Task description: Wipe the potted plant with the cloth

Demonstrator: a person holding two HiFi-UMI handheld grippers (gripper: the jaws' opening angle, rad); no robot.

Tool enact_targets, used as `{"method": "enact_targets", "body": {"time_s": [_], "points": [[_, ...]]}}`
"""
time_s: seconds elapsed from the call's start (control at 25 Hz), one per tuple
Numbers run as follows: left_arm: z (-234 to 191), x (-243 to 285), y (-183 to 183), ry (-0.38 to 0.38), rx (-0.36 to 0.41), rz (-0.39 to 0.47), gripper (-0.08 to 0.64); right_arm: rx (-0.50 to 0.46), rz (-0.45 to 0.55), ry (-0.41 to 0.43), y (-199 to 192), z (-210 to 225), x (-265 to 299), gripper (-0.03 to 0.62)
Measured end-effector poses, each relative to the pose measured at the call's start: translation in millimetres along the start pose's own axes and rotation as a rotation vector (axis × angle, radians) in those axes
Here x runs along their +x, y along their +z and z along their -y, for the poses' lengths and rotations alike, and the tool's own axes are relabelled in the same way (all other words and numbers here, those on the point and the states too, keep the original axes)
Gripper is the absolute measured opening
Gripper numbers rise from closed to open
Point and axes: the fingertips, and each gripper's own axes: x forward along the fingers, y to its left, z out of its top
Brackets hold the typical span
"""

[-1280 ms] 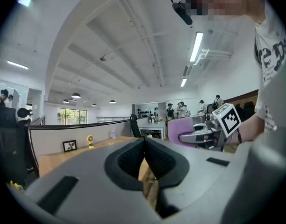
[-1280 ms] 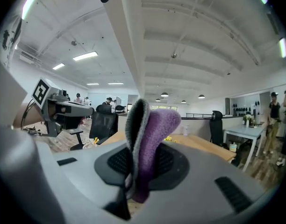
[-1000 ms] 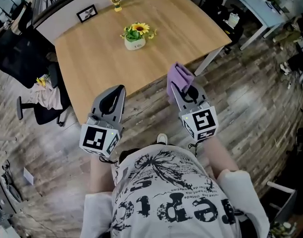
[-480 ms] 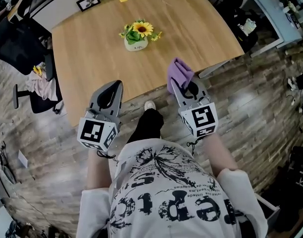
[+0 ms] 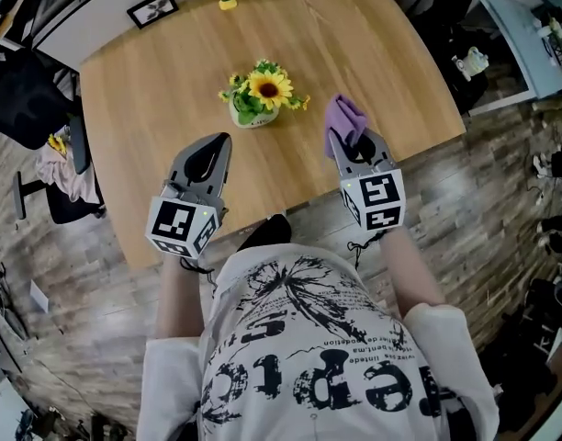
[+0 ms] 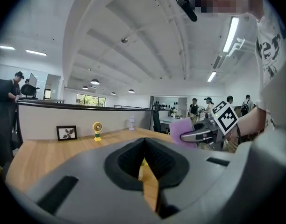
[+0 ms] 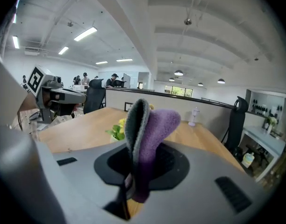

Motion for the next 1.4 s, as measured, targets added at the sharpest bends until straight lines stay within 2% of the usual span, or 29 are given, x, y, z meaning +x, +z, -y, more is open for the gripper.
{"method": "enact_targets", "body": {"time_s": [0.28,0.44,0.6,0.8,1.12,1.4], "points": [[-48,48,-60,-0.022,-0.075,-0.087,0.003,0.029,-0.167,0.033,-43,17,82,0.072],[-56,73,-99,-0.076,-0.105,-0.162,0.003,0.038,-0.257,0.053,-73,21,122,0.072],[-59,90,-125,-0.084,-0.119,-0.213,0.003,0.026,-0.332,0.084,-98,20,148,0.072],[-59,106,-132,-0.092,-0.124,-0.21,0.003,-0.007,-0.373,0.146,-108,15,170,0.074],[-59,117,-138,-0.081,-0.134,-0.177,0.003,-0.06,-0.379,0.249,-104,-3,195,0.074],[-59,118,-136,-0.103,-0.092,-0.163,0.003,-0.121,-0.379,0.326,-99,-25,202,0.075]]}}
